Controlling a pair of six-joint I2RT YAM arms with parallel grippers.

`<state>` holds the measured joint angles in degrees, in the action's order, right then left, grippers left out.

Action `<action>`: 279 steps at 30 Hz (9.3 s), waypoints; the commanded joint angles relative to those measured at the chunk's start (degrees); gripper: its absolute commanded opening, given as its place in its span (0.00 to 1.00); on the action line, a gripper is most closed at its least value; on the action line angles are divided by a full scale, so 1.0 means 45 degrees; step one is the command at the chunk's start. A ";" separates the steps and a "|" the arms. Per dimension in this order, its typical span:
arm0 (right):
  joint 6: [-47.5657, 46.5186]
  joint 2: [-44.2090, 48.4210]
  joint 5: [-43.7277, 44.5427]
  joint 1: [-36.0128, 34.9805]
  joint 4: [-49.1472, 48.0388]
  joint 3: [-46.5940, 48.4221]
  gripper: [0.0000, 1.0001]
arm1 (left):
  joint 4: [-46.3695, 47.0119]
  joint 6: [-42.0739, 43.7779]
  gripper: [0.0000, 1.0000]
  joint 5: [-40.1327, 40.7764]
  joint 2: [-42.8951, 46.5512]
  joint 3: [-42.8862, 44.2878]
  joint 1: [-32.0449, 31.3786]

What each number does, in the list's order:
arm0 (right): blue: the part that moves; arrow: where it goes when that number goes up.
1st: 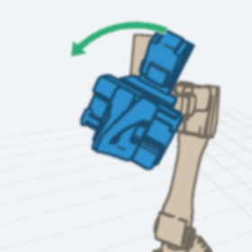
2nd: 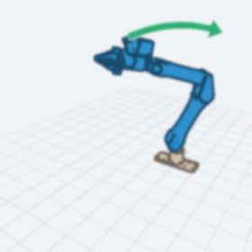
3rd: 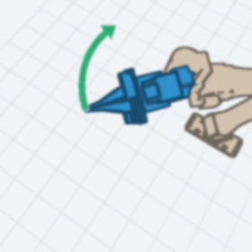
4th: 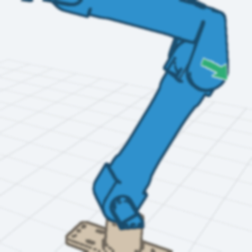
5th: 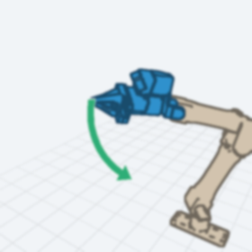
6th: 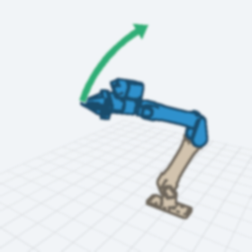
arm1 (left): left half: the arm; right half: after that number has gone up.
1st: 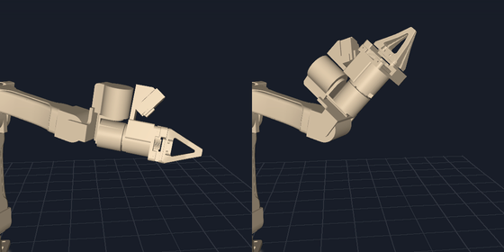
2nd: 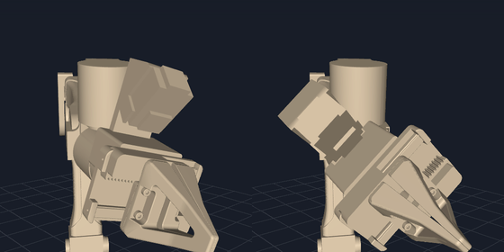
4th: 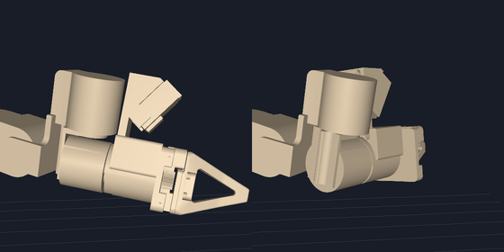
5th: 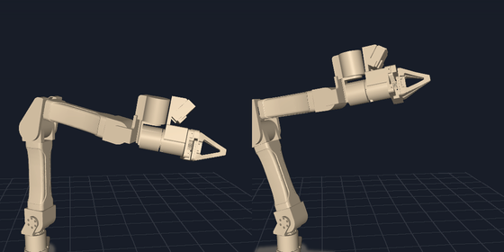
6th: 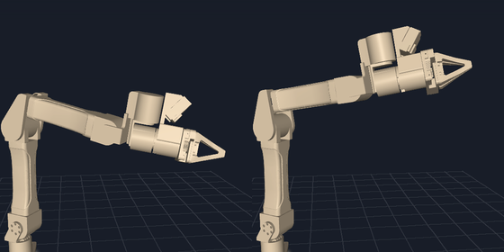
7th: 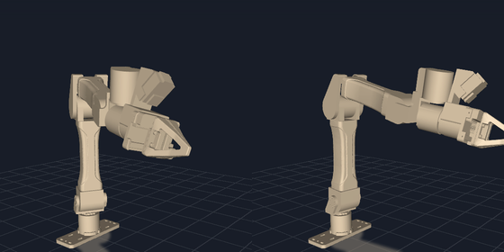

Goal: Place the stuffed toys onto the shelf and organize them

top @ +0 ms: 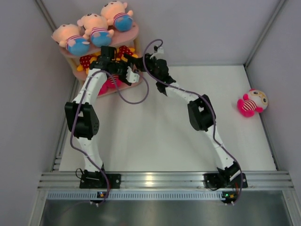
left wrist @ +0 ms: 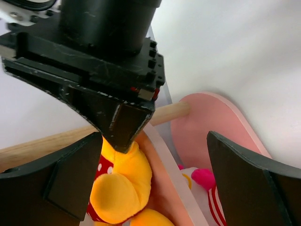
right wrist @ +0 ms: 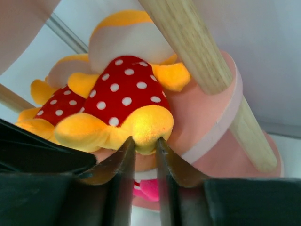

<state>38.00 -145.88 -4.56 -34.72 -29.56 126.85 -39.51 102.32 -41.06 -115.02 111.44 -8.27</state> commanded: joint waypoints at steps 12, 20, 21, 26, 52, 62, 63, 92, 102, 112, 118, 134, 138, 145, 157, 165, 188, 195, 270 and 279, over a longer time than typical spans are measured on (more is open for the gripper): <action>-0.1586 0.5209 0.0388 0.0098 -0.1518 -0.5605 0.89 | -0.0068 -0.1407 0.98 -0.0388 0.2532 -0.1638 0.0042; -0.2658 1.0187 0.1589 0.1055 0.3210 -0.9552 0.99 | -0.0068 -0.3926 0.98 -0.0563 0.3880 -0.2341 0.0042; -0.3572 1.0617 0.2314 0.1210 0.4409 -0.9787 0.99 | -0.0068 -0.4819 0.98 -0.0544 0.4035 -0.2555 0.0003; -0.3038 1.2904 0.4779 0.3101 1.0332 -1.0997 0.99 | -0.0068 -0.9952 0.98 0.1206 0.5032 -0.2927 -0.0582; -0.2310 1.1370 0.1481 1.4824 0.8305 -1.3738 0.97 | -0.0342 -1.4594 0.96 0.4495 0.8765 -0.8495 -0.1814; -0.2624 0.8279 0.0154 1.4669 0.8699 -1.1839 0.89 | -0.0478 -1.4360 0.96 0.4242 0.8217 -0.8144 -0.1814; -0.2643 0.8239 0.0134 1.4553 0.8640 -1.1918 0.89 | -0.0479 -1.4321 0.96 0.4222 0.8217 -0.8123 -0.1795; -0.0147 1.2301 -0.1703 0.3618 0.7819 -1.3618 0.00 | -0.0537 -1.1044 0.88 0.3207 0.8452 -0.8865 -0.4817; 0.0969 1.2457 -0.1273 0.0511 0.8795 -1.2271 0.00 | 0.1162 -0.8812 0.91 0.3363 0.8744 -0.9296 -0.7243; 0.1146 1.2633 -0.0804 -0.0370 0.8737 -1.1860 0.00 | 0.2802 -1.2113 0.91 0.4803 0.7924 -0.8827 -0.7595; 0.1281 1.2751 -0.0764 -0.0429 0.8757 -1.1802 0.00 | 0.2784 -1.1764 0.89 0.4577 0.7514 -0.8455 -0.7615; 0.2942 1.3122 -0.1819 -0.0624 0.7782 -1.1099 0.00 | 0.3133 -0.6294 0.66 0.7170 0.7787 -1.0232 -0.8220; 0.3390 1.3278 -0.2033 -0.0761 0.7547 -1.1136 0.00 | 0.4516 -0.5282 0.72 0.8029 0.7826 -1.0816 -0.8220; 0.4036 1.3552 -0.2170 -0.0761 0.7077 -1.1685 0.00 | 0.6315 -0.3678 0.67 0.9393 0.8138 -1.1540 -0.8220; 0.3334 1.3084 -0.2210 -0.0742 0.7408 -1.1196 0.09 | 0.6826 -0.6034 0.00 0.9595 0.7885 -1.0800 -0.8006; 0.3080 1.2946 -0.2190 0.0331 0.7761 -1.2503 0.53 | 0.7621 -0.7778 0.00 0.6762 0.7925 -1.1559 -0.6465; 0.0931 1.3455 -0.0041 0.2051 0.9030 -1.3658 0.52 | 1.2275 -0.0668 0.00 0.0745 0.4411 -1.3184 -0.1913; 0.0619 1.1992 -0.0315 0.2071 0.9166 -1.2740 0.52 | 1.3174 -0.0336 0.00 0.0023 0.2283 -1.1290 -0.1267; -0.0045 1.0757 -0.0084 0.2129 0.9673 -1.1234 0.54 | 1.3116 -0.1094 0.91 0.0291 0.3929 -1.2512 -0.0094; -0.0943 1.3624 0.1283 0.3339 1.0377 -1.3733 0.55 | 0.4622 -1.2210 0.89 0.5836 0.8117 -1.2206 -0.1384</action>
<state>36.38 -90.65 -3.40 -22.11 15.38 67.37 -5.17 73.95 -25.71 -81.78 53.39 -14.83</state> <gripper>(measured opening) 0.549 0.895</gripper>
